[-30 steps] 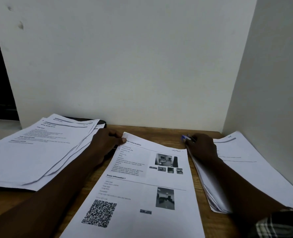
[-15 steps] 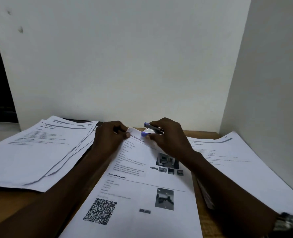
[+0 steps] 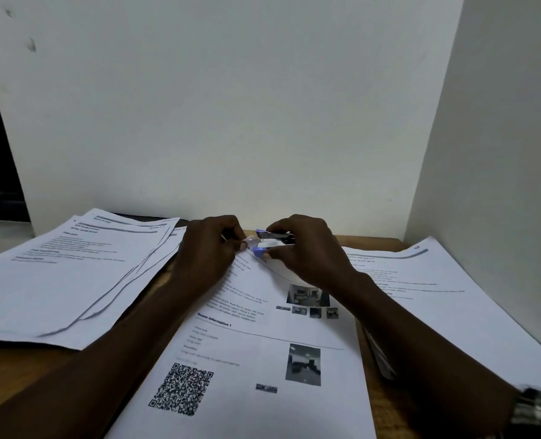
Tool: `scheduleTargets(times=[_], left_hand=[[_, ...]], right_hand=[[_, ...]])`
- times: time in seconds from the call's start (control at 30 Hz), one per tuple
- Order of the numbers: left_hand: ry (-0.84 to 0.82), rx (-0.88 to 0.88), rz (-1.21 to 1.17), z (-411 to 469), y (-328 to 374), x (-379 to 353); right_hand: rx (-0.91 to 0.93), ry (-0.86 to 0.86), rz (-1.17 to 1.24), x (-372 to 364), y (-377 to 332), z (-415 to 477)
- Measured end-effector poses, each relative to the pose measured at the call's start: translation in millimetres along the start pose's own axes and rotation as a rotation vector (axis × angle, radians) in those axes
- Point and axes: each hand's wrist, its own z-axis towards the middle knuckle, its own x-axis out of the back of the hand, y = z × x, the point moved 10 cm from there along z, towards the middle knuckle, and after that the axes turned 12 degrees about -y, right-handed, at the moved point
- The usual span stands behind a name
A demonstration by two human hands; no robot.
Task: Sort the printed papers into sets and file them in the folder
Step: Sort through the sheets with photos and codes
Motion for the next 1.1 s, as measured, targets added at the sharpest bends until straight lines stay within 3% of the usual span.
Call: scheduleTargets(times=[0.2, 0.53, 0.73, 0.87, 0.97, 1.1], left_hand=[[0.037, -0.015, 0.013, -2, 1, 3], [0.022, -0.024, -0.010, 0, 0, -1], [0.049, -0.192, -0.005, -1, 16, 1], [0.046, -0.198, -0.021, 0, 17, 1], [-0.039, -0.159, -0.107, 2, 14, -4], [-0.286, -0.165, -0.144, 4, 11, -26]], right_hand=[[-0.006, -0.073, 0.021, -1, -7, -3], [-0.007, -0.056, -0.064, 1, -11, -3], [0.022, -0.064, -0.105, -1, -18, -4], [0.003, -0.053, -0.160, 0, -18, -4], [-0.015, -0.046, -0.176, 2, -17, -4], [-0.032, -0.031, -0.172, 5, -14, -5]])
